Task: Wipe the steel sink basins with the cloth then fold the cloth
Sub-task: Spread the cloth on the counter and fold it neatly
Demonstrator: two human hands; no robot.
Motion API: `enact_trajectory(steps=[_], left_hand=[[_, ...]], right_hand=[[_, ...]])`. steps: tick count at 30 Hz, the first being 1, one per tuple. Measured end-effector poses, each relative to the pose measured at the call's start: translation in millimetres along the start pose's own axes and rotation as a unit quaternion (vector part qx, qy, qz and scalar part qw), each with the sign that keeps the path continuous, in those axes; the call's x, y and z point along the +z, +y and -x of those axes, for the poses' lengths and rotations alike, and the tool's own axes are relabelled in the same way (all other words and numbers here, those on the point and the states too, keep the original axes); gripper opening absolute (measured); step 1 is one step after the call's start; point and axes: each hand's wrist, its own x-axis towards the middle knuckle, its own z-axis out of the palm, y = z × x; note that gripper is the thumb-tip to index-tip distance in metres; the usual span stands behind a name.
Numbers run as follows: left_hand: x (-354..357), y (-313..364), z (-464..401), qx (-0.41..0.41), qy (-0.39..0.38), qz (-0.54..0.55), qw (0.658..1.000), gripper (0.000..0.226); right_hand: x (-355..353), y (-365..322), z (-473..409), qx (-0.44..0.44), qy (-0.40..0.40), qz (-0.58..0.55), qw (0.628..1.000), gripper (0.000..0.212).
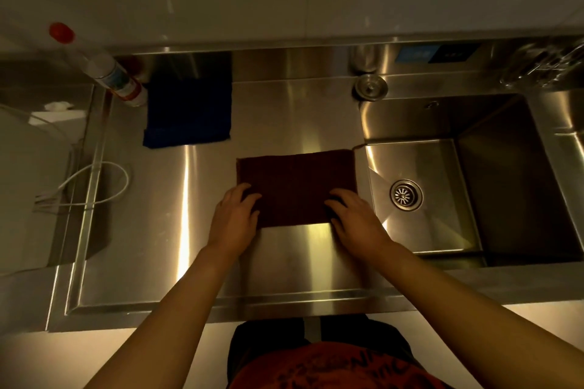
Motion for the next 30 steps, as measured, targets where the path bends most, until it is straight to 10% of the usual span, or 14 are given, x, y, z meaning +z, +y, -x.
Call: enact_trajectory(steps=[30], left_hand=[[31.2,32.5,91.3,-0.017,0.029,0.014,0.999,0.051]], right_hand=[[-5.0,-17.5,52.2,0.059,-0.055,0.045,0.996,0.069]])
